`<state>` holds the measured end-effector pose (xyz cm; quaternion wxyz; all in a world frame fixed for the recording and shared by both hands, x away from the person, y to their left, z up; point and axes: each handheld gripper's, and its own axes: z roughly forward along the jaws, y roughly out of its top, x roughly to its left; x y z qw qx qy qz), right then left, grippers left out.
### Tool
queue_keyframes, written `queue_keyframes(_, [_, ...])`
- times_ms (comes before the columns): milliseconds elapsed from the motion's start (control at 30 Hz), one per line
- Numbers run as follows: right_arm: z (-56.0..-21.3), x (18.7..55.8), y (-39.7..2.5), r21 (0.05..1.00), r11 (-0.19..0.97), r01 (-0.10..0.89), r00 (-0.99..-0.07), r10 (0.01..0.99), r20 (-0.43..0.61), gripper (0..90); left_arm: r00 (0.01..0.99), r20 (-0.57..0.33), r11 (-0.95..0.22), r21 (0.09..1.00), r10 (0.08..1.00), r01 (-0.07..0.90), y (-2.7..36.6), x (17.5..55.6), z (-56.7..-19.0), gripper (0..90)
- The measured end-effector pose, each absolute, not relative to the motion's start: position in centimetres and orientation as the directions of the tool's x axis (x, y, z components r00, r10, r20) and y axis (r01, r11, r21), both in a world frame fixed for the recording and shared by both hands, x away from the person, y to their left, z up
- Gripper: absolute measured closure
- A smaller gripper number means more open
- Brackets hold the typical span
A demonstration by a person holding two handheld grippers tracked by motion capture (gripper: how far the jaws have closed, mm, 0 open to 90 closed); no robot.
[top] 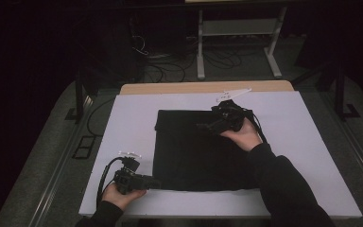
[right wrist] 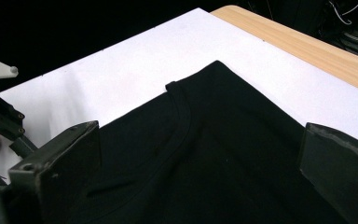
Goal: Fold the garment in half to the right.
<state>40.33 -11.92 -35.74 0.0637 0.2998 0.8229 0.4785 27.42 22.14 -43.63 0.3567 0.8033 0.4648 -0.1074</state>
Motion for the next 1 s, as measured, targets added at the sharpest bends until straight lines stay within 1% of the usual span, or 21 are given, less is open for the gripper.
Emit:
queue_keyframes(200, [-36.0, 40.5, -11.6, 0.827, 0.359, 0.432, -0.814, 0.550, 0.187, 0.0, 0.552, -0.461, -0.334, 0.473, 0.695, 0.815, 21.8, 27.5, -43.6, 64.9])
queue_keyframes(300, [-36.0, 40.5, -11.5, 0.829, 0.356, 0.432, -0.814, 0.549, 0.188, 0.0, 0.560, -0.436, -0.349, 0.474, 0.704, 0.808, 21.6, 27.5, -43.6, 71.4])
queue_keyframes(367, [-36.1, 40.6, -11.5, 0.829, 0.354, 0.434, -0.813, 0.550, 0.191, 0.0, 0.560, -0.427, -0.354, 0.471, 0.710, 0.808, 21.6, 27.5, -43.6, 77.3])
queue_keyframes(467, [-36.1, 40.7, -11.5, 0.828, 0.354, 0.434, -0.813, 0.551, 0.191, 0.0, 0.563, -0.417, -0.363, 0.468, 0.713, 0.806, 21.4, 27.5, -43.6, 82.6])
queue_keyframes(567, [-36.1, 40.8, -11.4, 0.830, 0.356, 0.430, -0.811, 0.556, 0.182, 0.0, 0.563, -0.414, -0.365, 0.466, 0.715, 0.806, 21.4, 27.5, -43.6, 84.0])
queue_keyframes(633, [-36.2, 40.8, -11.4, 0.833, 0.354, 0.426, -0.810, 0.560, 0.176, 1.2, 0.562, -0.416, -0.364, 0.464, 0.715, 0.807, 21.4, 27.5, -43.6, 84.1])
queue_keyframes(1000, [-36.5, 42.2, -10.4, 0.821, 0.370, 0.434, -0.805, 0.569, 0.169, 1.3, 0.567, -0.431, -0.354, 0.479, 0.702, 0.803, 21.7, 27.5, -43.3, 84.1])
